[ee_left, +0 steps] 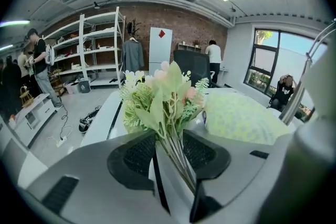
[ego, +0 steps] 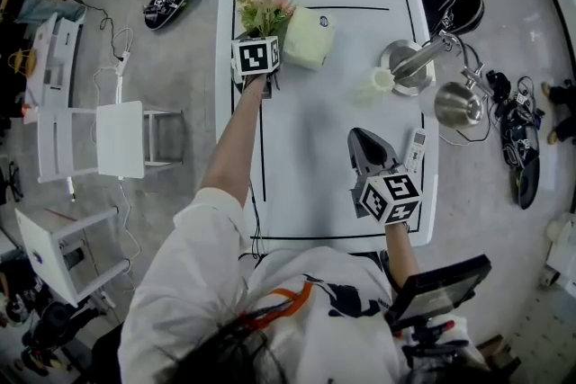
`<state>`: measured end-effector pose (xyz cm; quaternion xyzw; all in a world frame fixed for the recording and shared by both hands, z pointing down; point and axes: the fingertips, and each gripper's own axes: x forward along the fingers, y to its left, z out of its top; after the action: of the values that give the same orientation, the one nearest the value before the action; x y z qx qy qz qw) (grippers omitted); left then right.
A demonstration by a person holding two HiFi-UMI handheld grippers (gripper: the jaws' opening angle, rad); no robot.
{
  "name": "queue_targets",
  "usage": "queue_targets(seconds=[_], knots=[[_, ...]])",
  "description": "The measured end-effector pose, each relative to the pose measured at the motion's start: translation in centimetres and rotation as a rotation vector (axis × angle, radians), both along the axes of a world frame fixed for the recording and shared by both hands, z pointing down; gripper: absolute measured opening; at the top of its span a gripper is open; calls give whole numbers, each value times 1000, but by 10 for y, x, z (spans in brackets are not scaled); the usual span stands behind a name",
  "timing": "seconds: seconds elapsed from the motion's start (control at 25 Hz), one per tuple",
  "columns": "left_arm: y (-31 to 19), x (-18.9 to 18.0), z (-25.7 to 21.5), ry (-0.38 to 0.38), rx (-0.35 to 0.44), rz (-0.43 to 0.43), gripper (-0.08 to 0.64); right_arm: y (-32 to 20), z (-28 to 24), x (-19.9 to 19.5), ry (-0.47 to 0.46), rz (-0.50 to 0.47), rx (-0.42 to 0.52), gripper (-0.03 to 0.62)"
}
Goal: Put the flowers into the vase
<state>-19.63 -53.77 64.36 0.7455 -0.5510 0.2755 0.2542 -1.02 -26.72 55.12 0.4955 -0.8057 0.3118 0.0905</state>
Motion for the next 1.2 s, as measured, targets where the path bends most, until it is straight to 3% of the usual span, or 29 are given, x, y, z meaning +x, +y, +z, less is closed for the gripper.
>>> queue_targets(seconds=[0.16,0.32,0.4,0.6,0.8,0.92,1.2], knots=[[-4,-6,15,-40,-61,-33,138,3,7,5,8,11,-16,14],[-4,-11,9,32,-54,-68,81,7,7,13,14,27,-25,14],[-1,-16,3,68,-43,-79,58,9,6,16,16,31,-26,14],[12,-21,-11,64,11,-17,44,6,6,20,20,26,-17,14],[34,-20,-35,152,72,-22,43,1,-2,23,14,18,19,17],[50,-18,-59,225,122,-30,43,1,-7,24,38,-18,35,130],[85,17,-131,362,278,45,43,-5,-11,37,135,-67,90,191]])
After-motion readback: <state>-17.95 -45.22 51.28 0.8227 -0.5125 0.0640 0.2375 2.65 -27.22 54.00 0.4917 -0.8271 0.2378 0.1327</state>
